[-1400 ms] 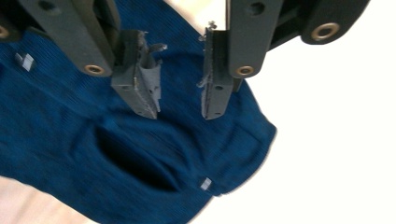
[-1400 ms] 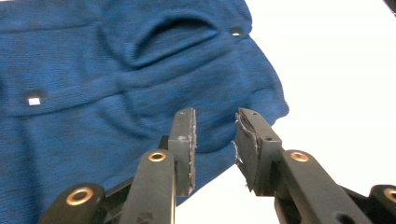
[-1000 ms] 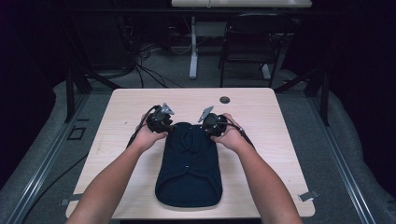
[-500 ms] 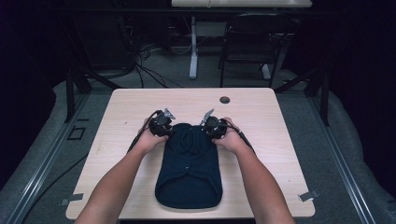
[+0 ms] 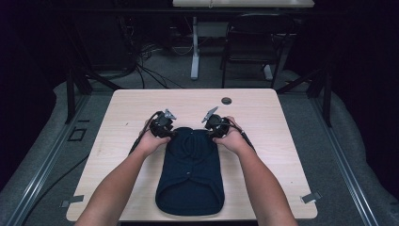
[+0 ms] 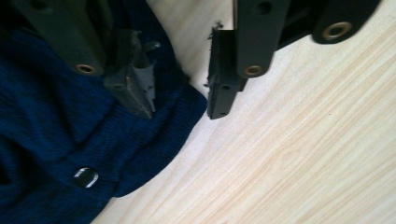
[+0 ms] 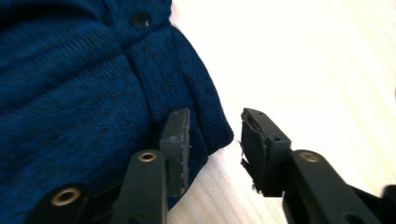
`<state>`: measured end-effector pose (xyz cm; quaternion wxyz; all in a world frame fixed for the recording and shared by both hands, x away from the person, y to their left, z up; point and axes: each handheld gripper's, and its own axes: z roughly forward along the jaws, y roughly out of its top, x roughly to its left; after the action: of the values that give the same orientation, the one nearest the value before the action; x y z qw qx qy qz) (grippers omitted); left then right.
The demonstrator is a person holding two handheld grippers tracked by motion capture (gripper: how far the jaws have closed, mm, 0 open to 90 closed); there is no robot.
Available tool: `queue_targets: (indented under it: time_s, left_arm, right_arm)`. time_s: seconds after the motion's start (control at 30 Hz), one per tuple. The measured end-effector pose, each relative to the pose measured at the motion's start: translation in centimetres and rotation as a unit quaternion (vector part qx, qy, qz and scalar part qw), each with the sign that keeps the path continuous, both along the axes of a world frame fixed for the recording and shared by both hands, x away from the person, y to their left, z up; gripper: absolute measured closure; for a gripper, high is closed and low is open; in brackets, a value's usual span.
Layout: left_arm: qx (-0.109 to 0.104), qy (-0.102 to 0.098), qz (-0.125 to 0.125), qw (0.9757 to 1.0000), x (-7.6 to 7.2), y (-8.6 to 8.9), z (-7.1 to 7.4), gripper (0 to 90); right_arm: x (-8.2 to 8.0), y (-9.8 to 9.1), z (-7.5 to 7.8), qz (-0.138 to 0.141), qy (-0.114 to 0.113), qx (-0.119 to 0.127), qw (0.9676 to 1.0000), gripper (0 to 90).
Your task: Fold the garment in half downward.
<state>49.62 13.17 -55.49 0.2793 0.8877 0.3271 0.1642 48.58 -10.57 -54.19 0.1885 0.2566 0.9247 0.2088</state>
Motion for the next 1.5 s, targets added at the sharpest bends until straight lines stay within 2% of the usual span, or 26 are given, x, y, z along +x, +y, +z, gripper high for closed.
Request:
queue_targets:
  time_s: [0.07,0.2,0.27,0.3,0.33,0.47,0.57,0.7,0.9,1.13,1.23,1.3,1.5]
  left_arm:
    - [0.010,0.005,0.001,0.9999,0.3,-0.2,-0.2,56.7]
    - [0.006,0.015,0.001,0.9999,0.6,-0.1,-0.5,57.4]
    - [-0.001,0.022,-0.003,0.9998,0.6,0.0,-0.6,64.9]
    - [-0.004,0.026,-0.009,0.9996,0.6,0.0,-0.6,67.8]
    - [-0.004,0.028,-0.011,0.9995,0.5,-0.1,-0.6,67.8]
    - [-0.001,0.033,-0.008,0.9994,0.4,-0.2,-0.4,77.7]
    - [0.004,0.030,-0.010,0.9995,0.2,-0.3,-0.2,78.9]
    - [0.000,0.031,-0.014,0.9994,0.0,-0.3,0.2,79.7]
    - [-0.014,0.018,-0.020,0.9995,-0.4,-0.1,1.4,79.9]
    - [-0.016,0.009,-0.024,0.9995,-0.8,0.3,2.8,80.3]
    - [-0.014,0.001,-0.027,0.9996,-0.9,0.2,3.5,80.2]
    - [-0.010,-0.005,-0.027,0.9996,-1.0,0.2,4.0,80.2]
    - [-0.013,-0.028,-0.029,0.9991,-0.9,0.5,6.4,80.2]
  right_arm:
    - [0.1,0.4,-0.9,0.000,0.007,-0.013,0.9999,58.7]
    - [0.2,0.5,-0.9,0.002,0.005,-0.016,0.9999,60.3]
    - [0.1,0.4,-1.0,0.009,0.013,-0.010,0.9998,67.9]
    - [0.1,0.4,-1.0,0.009,0.013,-0.010,0.9998,67.9]
    - [0.1,0.4,-1.0,0.011,0.012,-0.011,0.9998,70.5]
    - [-0.3,0.9,-0.7,0.015,0.005,-0.030,0.9994,78.4]
    - [-0.4,0.8,-0.5,0.015,0.005,-0.025,0.9996,79.3]
    - [-0.5,0.4,0.2,0.019,0.001,-0.012,0.9997,79.8]
    - [-0.9,-0.3,1.1,0.030,-0.002,0.009,0.9995,80.2]
    - [-1.4,-0.6,2.2,0.038,-0.016,0.021,0.9989,80.5]
    - [-1.6,-0.6,2.5,0.041,-0.021,0.021,0.9987,80.5]
    - [-1.5,-0.5,3.2,0.050,-0.023,0.007,0.9985,80.5]
    - [-1.3,-0.3,5.6,0.053,-0.042,-0.002,0.9977,80.6]
